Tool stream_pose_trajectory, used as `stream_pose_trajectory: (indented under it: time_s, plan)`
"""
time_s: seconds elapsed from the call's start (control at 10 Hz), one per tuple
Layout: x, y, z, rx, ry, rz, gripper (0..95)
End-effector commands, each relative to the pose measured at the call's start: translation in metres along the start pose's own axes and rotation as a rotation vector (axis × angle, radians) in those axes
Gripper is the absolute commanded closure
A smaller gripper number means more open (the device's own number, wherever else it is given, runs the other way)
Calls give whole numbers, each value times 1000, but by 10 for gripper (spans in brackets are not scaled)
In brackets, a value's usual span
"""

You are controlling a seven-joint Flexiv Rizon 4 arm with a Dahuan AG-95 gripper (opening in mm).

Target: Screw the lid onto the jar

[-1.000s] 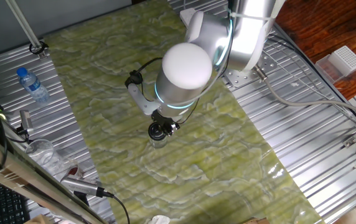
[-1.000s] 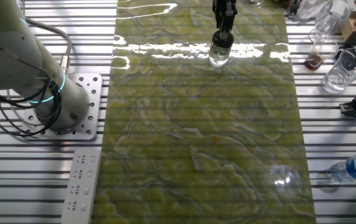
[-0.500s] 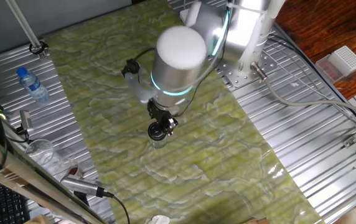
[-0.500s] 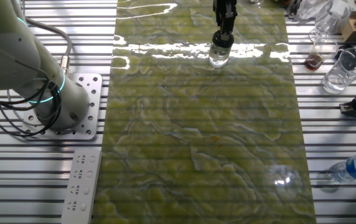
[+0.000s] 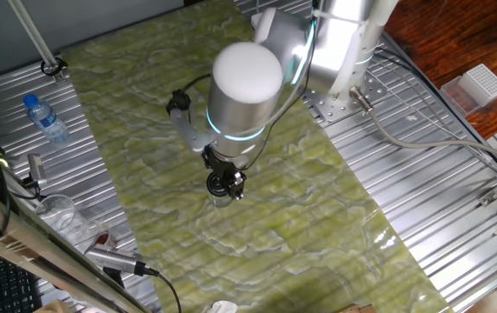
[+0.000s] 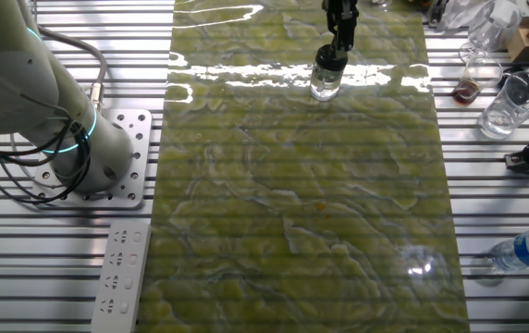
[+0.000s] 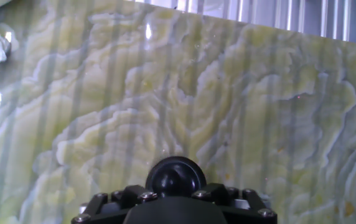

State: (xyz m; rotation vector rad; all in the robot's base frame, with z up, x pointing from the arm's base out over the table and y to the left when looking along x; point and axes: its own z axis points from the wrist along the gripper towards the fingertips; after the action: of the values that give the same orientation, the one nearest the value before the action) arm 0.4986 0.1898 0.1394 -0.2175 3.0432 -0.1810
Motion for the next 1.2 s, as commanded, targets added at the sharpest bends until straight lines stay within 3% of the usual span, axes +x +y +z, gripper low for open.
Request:
stream_pose_trajectory:
  time_s: [0.1, 0.8, 1.2]
  plan:
    - [1, 0, 2, 5, -3, -5, 190]
    - [-5, 1, 10, 15, 22, -27, 190]
    - [-5, 2, 15, 25, 53, -43, 190]
